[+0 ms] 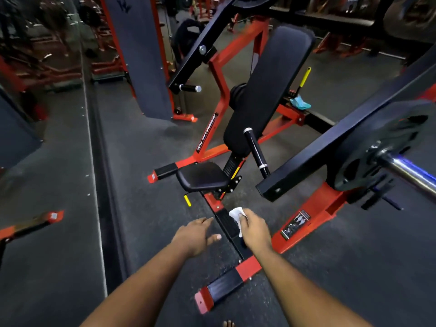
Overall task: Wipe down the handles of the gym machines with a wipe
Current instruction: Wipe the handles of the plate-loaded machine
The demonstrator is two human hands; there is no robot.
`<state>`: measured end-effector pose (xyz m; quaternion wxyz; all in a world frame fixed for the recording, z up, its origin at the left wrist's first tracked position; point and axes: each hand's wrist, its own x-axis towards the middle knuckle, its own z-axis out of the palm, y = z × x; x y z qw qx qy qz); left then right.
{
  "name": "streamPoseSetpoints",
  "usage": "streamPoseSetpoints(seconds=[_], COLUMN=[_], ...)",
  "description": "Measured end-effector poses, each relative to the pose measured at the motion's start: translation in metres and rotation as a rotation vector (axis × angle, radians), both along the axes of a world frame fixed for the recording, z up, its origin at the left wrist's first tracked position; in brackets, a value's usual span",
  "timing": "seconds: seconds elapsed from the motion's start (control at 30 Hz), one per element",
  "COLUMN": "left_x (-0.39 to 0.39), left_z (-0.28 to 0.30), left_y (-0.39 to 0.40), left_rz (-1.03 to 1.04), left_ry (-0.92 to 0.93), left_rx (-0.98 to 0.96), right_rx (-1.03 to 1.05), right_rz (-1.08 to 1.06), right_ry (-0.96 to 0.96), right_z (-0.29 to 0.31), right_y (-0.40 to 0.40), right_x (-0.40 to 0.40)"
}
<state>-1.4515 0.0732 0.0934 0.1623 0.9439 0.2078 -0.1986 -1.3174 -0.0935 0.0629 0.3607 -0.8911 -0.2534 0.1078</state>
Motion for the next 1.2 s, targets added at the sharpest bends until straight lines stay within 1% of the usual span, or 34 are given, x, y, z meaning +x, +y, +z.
streamPoseSetpoints(seconds=[0.13,0.37,0.47,0.63,0.77,0.93,1.0,1.07,1.13,1.2], left_x=[0.050,0.145,0.173,0.225,0.273,0.340,0.366,0.391,0.413,0.436], left_z=[-0.004,-0.025,-0.019,-0.003,0.006,0.014,0.018,0.021,0.024,0.026], left_y=[0.056,0.163,0.204,0.253,0.260,0.250,0.245,0.241,0.237,0.232], left_rz=[-0.098,-0.335,-0.446,-0.629,-0.762,-0.924,-0.974,-1.032,-1.092,-1.153], left_ry=[0.016,-0.075,-0.072,-0.066,-0.115,-0.244,-0.315,-0.345,-0.370,-0.373], left_rx=[0.009,0.015,0.006,0.029,0.042,0.087,0.129,0.163,0.220,0.263], right_rx=[0.042,0.093,0.086,0.150,0.192,0.125,0.125,0.104,-0.022,-0.193], right_rz=[-0.087,-0.395,-0.552,-0.752,-0.894,-1.085,-1.092,-1.079,-1.023,-0.950], right_ry=[0.001,-0.019,-0.007,-0.028,-0.071,-0.217,-0.282,-0.302,-0.264,-0.155], right_z=[0.004,-0.010,-0.007,0.009,0.020,0.033,0.035,0.026,0.008,-0.011], right_y=[0.046,0.121,0.147,0.187,0.198,0.191,0.188,0.185,0.185,0.197], right_x=[0.039,0.084,0.086,0.093,0.110,0.149,0.168,0.188,0.208,0.223])
